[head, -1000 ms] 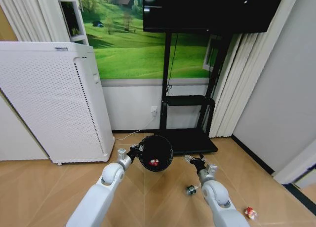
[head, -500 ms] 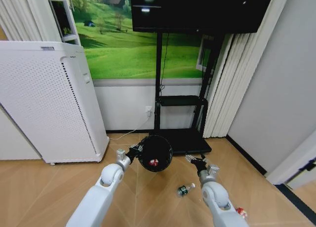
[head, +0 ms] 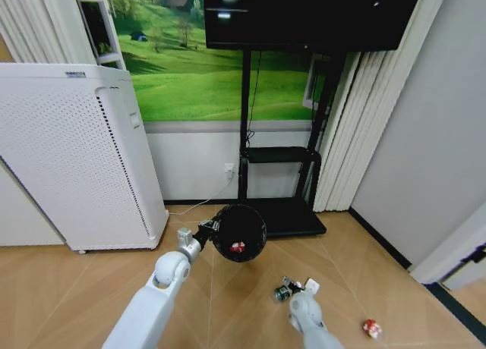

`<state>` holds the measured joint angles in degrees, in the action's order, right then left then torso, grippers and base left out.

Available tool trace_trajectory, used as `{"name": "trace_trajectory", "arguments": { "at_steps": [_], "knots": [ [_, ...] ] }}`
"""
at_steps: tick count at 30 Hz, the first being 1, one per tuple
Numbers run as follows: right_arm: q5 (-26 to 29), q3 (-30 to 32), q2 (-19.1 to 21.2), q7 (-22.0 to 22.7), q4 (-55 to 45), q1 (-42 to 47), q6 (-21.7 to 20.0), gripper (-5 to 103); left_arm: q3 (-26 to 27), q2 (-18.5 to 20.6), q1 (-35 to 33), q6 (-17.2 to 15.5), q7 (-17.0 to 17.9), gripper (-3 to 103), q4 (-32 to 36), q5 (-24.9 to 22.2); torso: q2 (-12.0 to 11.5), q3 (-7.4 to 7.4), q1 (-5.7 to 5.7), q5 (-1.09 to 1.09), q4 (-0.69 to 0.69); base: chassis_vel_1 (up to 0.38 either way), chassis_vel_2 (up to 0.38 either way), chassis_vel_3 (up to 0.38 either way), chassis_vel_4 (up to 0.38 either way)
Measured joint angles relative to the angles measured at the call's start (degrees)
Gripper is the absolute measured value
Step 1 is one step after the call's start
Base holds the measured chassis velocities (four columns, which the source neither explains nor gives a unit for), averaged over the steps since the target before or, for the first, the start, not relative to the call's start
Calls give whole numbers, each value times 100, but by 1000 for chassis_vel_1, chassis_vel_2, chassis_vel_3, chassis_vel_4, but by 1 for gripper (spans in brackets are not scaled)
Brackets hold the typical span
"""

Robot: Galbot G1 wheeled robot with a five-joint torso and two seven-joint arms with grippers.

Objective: Pick up the trash bin and place the garbage on the floor into it.

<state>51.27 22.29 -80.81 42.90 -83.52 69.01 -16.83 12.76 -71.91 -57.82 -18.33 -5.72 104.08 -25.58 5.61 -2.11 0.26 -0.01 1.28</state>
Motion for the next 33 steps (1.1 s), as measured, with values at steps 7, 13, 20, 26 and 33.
{"name": "trace_trajectory", "arguments": {
  "at_steps": [7,13,20,26,33],
  "knots": [
    [-17,33,-554,154,1108,-739,256,100,28,-9,-192,-1,6,7,133,69,0,0,0,0,-2,0,0,0,0],
    [-677,77,-879,-29,2141,-1177,526,100,121,30,-254,0,3,7,270,55,0,0,0,0,-1,0,0,0,0],
    [-1284,154,-987,-362,3030,-1506,862,100,282,63,-333,-7,-5,7,385,16,0,0,0,0,0,0,0,0,0],
    [-1524,191,-1035,-389,3332,-1618,968,97,367,109,-387,-8,-17,7,437,5,0,0,0,1,-1,0,0,0,0],
    [-1645,216,-992,-527,3696,-1687,1135,71,431,144,-389,-8,-22,7,502,-35,0,0,0,1,0,0,0,0,0]
  ]
}}
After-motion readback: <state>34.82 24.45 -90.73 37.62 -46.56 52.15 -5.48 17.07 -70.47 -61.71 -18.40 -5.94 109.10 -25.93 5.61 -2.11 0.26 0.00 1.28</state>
